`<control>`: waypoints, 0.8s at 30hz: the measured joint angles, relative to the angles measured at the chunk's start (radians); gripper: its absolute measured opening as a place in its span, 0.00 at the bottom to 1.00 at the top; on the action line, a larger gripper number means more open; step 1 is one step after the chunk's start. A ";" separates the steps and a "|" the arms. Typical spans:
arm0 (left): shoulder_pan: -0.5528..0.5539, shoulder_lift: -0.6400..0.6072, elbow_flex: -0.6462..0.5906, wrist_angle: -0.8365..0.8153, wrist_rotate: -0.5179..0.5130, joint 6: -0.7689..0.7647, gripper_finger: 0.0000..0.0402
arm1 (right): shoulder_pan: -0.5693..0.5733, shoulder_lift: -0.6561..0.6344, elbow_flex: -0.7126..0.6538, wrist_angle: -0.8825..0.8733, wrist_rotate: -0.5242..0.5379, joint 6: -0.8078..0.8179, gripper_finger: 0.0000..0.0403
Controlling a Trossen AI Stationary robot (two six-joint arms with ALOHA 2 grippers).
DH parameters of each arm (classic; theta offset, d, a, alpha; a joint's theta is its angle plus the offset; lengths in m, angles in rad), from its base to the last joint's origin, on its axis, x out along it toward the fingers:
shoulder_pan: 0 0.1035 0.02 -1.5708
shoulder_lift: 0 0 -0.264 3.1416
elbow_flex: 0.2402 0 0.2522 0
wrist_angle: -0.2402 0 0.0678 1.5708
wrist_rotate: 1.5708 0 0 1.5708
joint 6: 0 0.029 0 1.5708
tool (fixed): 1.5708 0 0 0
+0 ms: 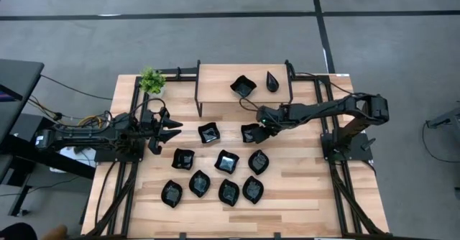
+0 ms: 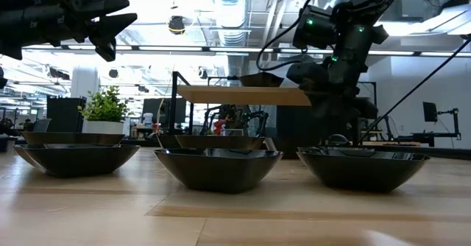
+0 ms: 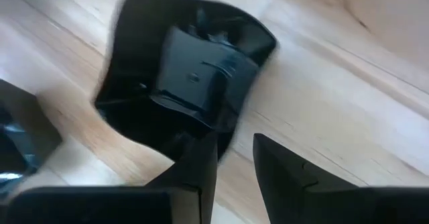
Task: Pick & Place Mini shaped plates
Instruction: Stack the distorted square plate on top of the other distorted square plate on the shelf
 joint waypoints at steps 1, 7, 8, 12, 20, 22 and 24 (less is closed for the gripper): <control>0.000 0.000 0.000 -0.001 0.000 0.000 0.33 | 0.000 0.000 0.001 0.004 -0.001 0.000 0.23; 0.000 0.000 0.000 0.000 0.000 0.000 0.33 | 0.000 0.012 -0.006 0.024 -0.008 0.001 0.23; 0.000 0.000 0.000 0.000 0.000 0.000 0.33 | 0.000 0.021 -0.012 0.044 -0.018 0.008 0.23; 0.000 0.000 0.000 0.000 0.000 0.000 0.33 | 0.001 0.073 -0.025 0.084 -0.046 0.021 0.23; -0.001 0.000 0.000 0.007 0.000 0.000 0.33 | 0.001 0.085 -0.025 0.097 -0.073 0.027 0.23; -0.001 0.000 0.000 0.007 0.000 0.000 0.33 | 0.000 0.076 -0.025 0.098 -0.070 0.027 0.23; -0.001 0.000 0.000 0.007 0.000 0.000 0.33 | 0.000 0.075 -0.025 0.110 -0.070 0.027 0.23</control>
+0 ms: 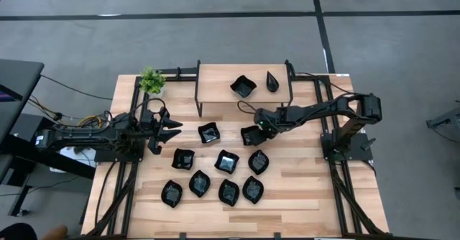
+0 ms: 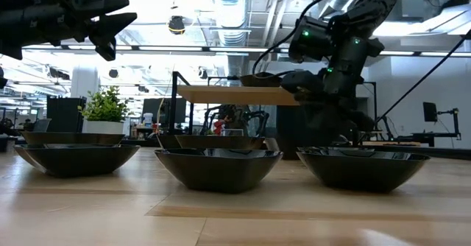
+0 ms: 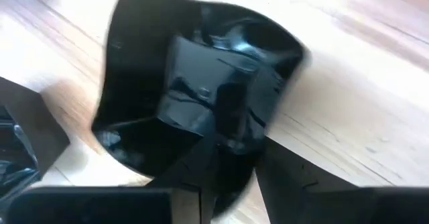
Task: Pick & Place Mini shaped plates
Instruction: Stack the distorted square plate on top of the other distorted square plate on the shelf
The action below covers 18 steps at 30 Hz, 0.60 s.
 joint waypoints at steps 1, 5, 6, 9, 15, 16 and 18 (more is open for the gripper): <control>0.000 0.000 0.000 0.000 0.000 0.000 0.33 | 0.000 0.000 0.000 -0.004 0.000 0.000 0.23; 0.000 0.000 0.000 0.003 0.000 0.000 0.33 | 0.000 0.000 0.000 -0.001 0.000 0.000 0.19; 0.000 0.000 0.000 0.003 0.000 0.000 0.33 | 0.000 0.000 0.000 -0.001 0.001 0.000 0.18; 0.000 0.000 0.000 0.003 0.000 0.000 0.33 | 0.000 0.000 0.000 0.000 0.002 -0.001 0.11; 0.000 0.000 0.000 0.003 0.000 0.000 0.33 | 0.000 0.000 0.000 0.002 0.002 -0.011 0.02; 0.000 0.000 0.000 0.003 0.000 0.000 0.33 | 0.000 0.000 0.000 0.002 0.001 -0.011 0.02; 0.000 0.000 0.000 0.003 0.000 0.000 0.33 | 0.000 0.000 0.000 0.007 -0.002 -0.011 0.02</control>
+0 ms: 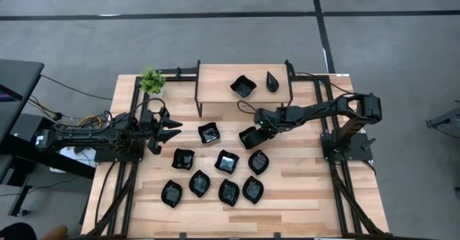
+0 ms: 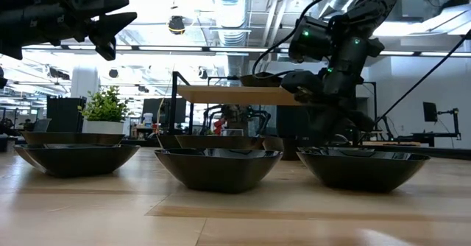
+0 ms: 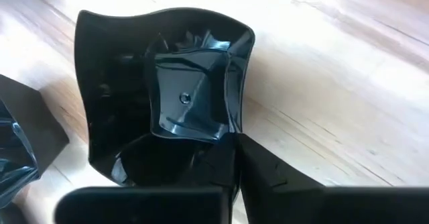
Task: Pick & Place Mini shaped plates
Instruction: Stack the distorted square plate on top of the other distorted square plate on the shelf
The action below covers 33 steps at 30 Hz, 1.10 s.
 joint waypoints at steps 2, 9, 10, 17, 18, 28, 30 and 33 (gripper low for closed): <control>0.000 0.000 0.000 0.000 0.000 0.000 0.33 | 0.003 -0.007 0.002 0.005 -0.001 0.000 0.01; 0.000 0.000 0.000 0.000 0.000 0.008 0.33 | 0.007 -0.073 0.084 0.006 0.005 -0.060 0.00; 0.000 0.000 0.000 0.001 0.000 0.008 0.33 | 0.007 -0.083 0.100 0.007 0.004 -0.074 0.01; 0.000 0.000 0.000 0.001 0.000 0.008 0.33 | 0.029 -0.135 0.188 -0.025 -0.120 -0.221 0.00; 0.000 0.000 0.000 0.001 0.000 0.008 0.33 | 0.035 -0.138 0.202 -0.028 -0.139 -0.242 0.00; 0.000 0.000 0.000 0.001 0.000 0.008 0.33 | 0.033 -0.148 0.486 -0.132 -0.181 -0.494 0.00; 0.000 0.000 0.000 0.001 0.000 0.008 0.33 | 0.017 -0.148 0.556 -0.154 -0.180 -0.579 0.00; 0.000 0.000 0.000 0.001 0.000 0.008 0.33 | -0.016 -0.148 0.655 -0.182 -0.179 -0.695 0.00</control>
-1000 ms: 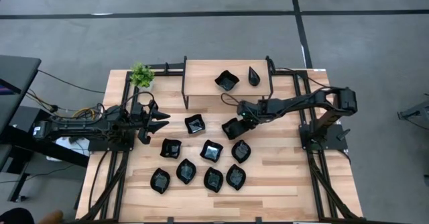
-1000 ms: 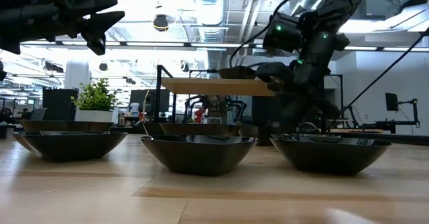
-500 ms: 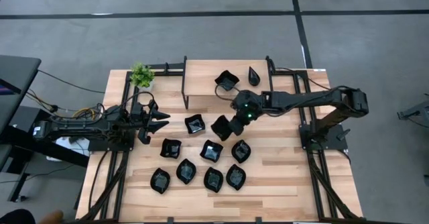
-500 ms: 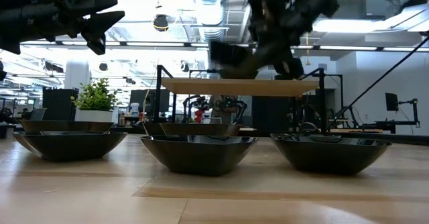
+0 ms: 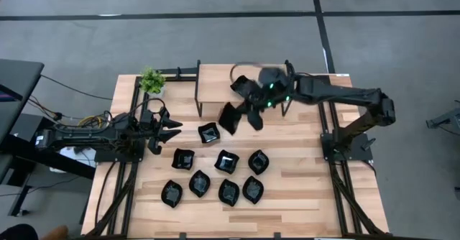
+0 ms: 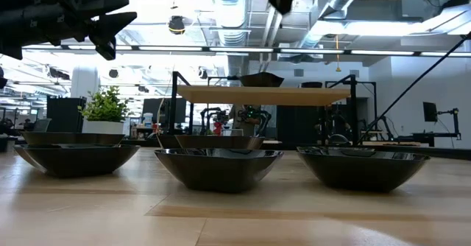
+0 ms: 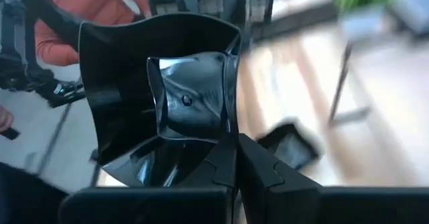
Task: Pick & Place Mini shaped plates
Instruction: Stack the distorted square plate on top of the other distorted square plate on the shelf
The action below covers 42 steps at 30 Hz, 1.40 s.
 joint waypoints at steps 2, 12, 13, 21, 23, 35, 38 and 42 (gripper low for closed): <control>0.000 0.000 0.000 0.000 0.000 0.000 0.33 | -0.029 0.000 0.059 -0.001 0.001 -0.048 0.00; 0.000 0.000 0.000 0.000 0.000 0.000 0.33 | -0.254 0.011 0.299 -0.310 0.097 0.063 0.00; 0.000 0.000 0.000 0.000 0.000 0.000 0.33 | -0.279 0.018 0.320 -0.350 0.096 0.091 0.00; 0.000 0.000 0.000 0.000 0.000 0.000 0.33 | -0.394 0.136 0.518 -0.602 0.019 0.079 0.00; 0.000 0.000 0.000 0.000 0.000 0.000 0.33 | -0.408 0.193 0.586 -0.675 -0.002 0.042 0.00; 0.000 0.000 0.000 -0.001 0.000 0.000 0.33 | -0.487 0.501 0.863 -1.034 -0.110 -0.147 0.00; 0.000 0.000 0.000 -0.001 0.000 0.001 0.33 | -0.498 0.528 0.864 -1.042 -0.114 -0.167 0.00; 0.000 0.000 0.000 -0.001 0.000 0.003 0.33 | -0.496 0.560 0.864 -1.032 -0.118 -0.188 0.00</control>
